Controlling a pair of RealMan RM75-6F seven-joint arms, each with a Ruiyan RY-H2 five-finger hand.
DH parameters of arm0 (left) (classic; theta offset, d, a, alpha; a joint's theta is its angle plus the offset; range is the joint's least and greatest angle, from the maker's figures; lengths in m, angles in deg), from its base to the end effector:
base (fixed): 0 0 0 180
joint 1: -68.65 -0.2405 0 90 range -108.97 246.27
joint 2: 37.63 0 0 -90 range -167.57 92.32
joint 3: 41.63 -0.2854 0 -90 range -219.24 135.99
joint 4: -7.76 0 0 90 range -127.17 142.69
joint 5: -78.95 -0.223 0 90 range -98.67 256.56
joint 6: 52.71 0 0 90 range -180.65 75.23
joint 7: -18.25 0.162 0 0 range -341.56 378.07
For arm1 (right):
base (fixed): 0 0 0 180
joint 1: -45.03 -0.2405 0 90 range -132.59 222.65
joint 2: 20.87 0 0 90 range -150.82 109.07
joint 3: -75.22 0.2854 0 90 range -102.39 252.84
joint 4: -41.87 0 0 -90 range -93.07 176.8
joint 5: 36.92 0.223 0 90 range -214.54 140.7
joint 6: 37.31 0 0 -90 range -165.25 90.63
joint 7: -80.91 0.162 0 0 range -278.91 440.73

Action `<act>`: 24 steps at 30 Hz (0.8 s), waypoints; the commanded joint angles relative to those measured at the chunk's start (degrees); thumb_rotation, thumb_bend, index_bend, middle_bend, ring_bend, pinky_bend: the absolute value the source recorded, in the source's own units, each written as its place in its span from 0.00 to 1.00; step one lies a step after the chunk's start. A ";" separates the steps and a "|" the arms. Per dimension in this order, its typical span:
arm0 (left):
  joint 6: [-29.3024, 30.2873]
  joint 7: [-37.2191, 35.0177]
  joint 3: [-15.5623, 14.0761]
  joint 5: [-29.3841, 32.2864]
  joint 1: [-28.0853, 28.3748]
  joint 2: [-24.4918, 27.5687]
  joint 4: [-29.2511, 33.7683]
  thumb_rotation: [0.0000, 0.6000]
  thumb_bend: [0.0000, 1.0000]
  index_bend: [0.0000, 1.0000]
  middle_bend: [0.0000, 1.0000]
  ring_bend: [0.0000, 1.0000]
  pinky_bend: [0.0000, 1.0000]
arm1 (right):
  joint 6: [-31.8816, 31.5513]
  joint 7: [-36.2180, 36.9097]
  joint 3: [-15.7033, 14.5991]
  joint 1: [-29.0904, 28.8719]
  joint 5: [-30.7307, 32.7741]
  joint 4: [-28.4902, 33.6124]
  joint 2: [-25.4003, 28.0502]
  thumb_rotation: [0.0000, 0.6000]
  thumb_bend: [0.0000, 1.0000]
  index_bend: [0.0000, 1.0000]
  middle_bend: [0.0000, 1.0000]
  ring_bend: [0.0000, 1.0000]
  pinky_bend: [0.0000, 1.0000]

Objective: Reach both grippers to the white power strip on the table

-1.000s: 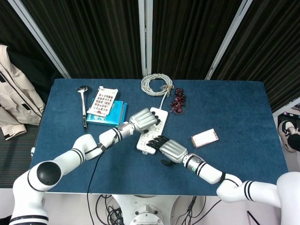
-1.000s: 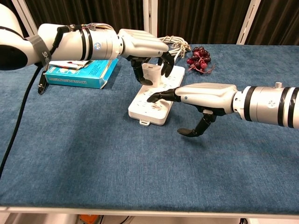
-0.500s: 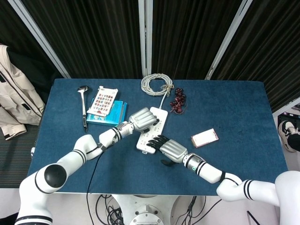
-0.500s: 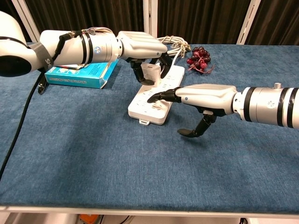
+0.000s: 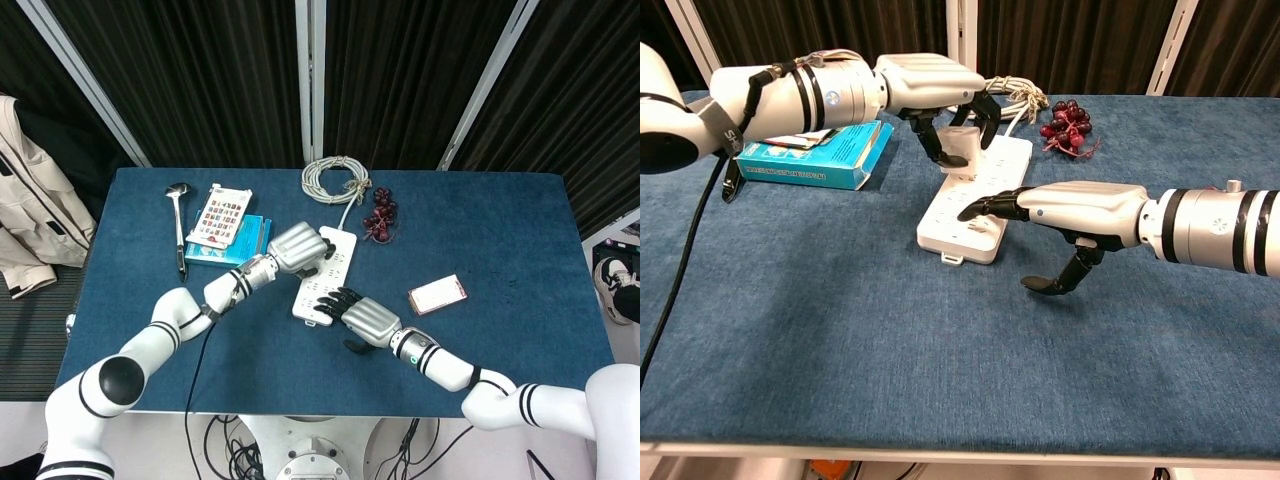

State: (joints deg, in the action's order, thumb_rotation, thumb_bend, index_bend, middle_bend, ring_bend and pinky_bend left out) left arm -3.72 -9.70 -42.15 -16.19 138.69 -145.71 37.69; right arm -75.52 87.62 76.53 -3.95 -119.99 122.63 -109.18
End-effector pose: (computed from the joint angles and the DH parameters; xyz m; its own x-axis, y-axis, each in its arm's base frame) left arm -0.0520 0.4951 -0.1012 0.6356 0.0826 0.7676 0.5195 -0.7812 -0.3461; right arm -0.1576 -0.3447 -0.0904 0.5040 -0.5569 0.6602 -0.7979 -0.5929 0.1090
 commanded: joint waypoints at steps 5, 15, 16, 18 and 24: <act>2.78 1.48 0.09 0.03 -0.57 0.86 0.16 1.00 0.45 0.66 0.77 0.66 0.86 | -1.03 -0.86 0.05 0.36 0.25 0.52 0.39 1.00 0.36 0.04 0.10 0.00 0.00; 5.75 12.93 1.00 3.19 -5.79 11.30 14.36 1.00 0.45 0.61 0.71 0.61 0.80 | -7.89 -3.15 -0.25 2.71 -2.54 2.60 2.05 1.00 0.36 0.04 0.10 0.00 0.00; 5.07 14.29 0.96 3.90 -6.46 12.65 16.75 1.00 0.44 0.59 0.69 0.59 0.78 | -8.58 -3.59 -0.41 3.01 -2.90 3.02 2.46 1.00 0.36 0.04 0.10 0.00 0.00; 4.57 17.39 0.93 5.52 -8.34 15.63 22.20 1.00 0.42 0.56 0.66 0.56 0.74 | -10.11 -4.75 -0.89 3.84 -3.52 4.45 3.77 1.00 0.36 0.04 0.10 0.00 0.00; 4.22 24.38 -0.23 9.87 -14.16 22.80 36.38 1.00 0.39 0.43 0.52 0.42 0.56 | -15.56 -8.51 -2.77 7.59 -4.87 10.26 9.92 1.00 0.36 0.04 0.10 0.00 0.00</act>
State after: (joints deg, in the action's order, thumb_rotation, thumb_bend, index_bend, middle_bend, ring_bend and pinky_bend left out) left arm 1.18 9.97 -41.62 -9.35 128.37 -127.67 66.96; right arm -88.96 80.71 74.69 1.99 -124.13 130.70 -101.56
